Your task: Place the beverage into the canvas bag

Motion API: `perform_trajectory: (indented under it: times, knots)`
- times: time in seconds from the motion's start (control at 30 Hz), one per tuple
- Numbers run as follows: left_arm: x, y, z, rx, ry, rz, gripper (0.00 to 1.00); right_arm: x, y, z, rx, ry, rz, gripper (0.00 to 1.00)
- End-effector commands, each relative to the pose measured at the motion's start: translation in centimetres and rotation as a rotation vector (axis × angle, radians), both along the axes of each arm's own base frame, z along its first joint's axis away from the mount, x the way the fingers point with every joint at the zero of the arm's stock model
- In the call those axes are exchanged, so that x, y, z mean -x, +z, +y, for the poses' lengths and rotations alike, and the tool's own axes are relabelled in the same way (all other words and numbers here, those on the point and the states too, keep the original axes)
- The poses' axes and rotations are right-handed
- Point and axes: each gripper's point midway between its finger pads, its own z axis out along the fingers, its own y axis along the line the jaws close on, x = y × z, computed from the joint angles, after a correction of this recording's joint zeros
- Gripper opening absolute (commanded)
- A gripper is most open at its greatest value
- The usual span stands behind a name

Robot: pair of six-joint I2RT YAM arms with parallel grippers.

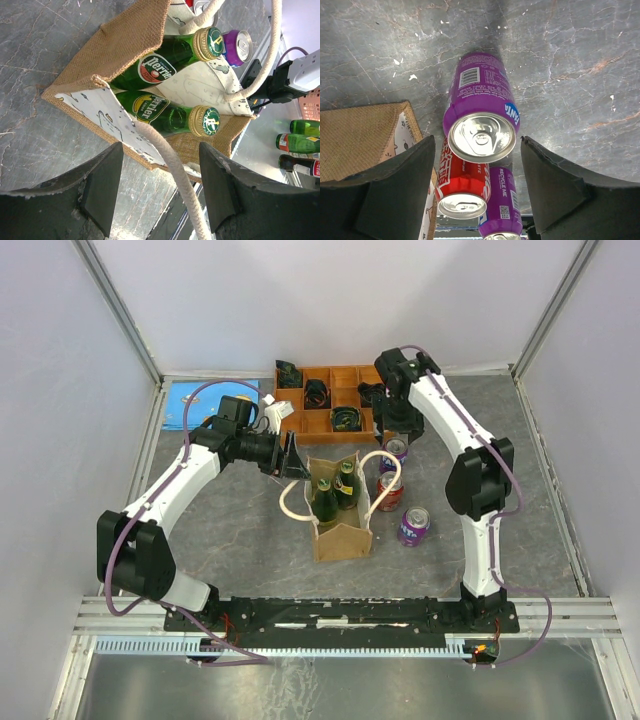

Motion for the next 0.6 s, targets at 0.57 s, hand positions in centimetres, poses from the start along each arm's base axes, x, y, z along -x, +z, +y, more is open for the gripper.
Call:
perform_trajectory:
  times: [0.57]
  knots:
    - [0.6, 0.9, 0.3, -0.001, -0.014, -0.037, 0.68, 1.8, -4.3, -0.3, 0.000, -0.015, 0.103, 0.55]
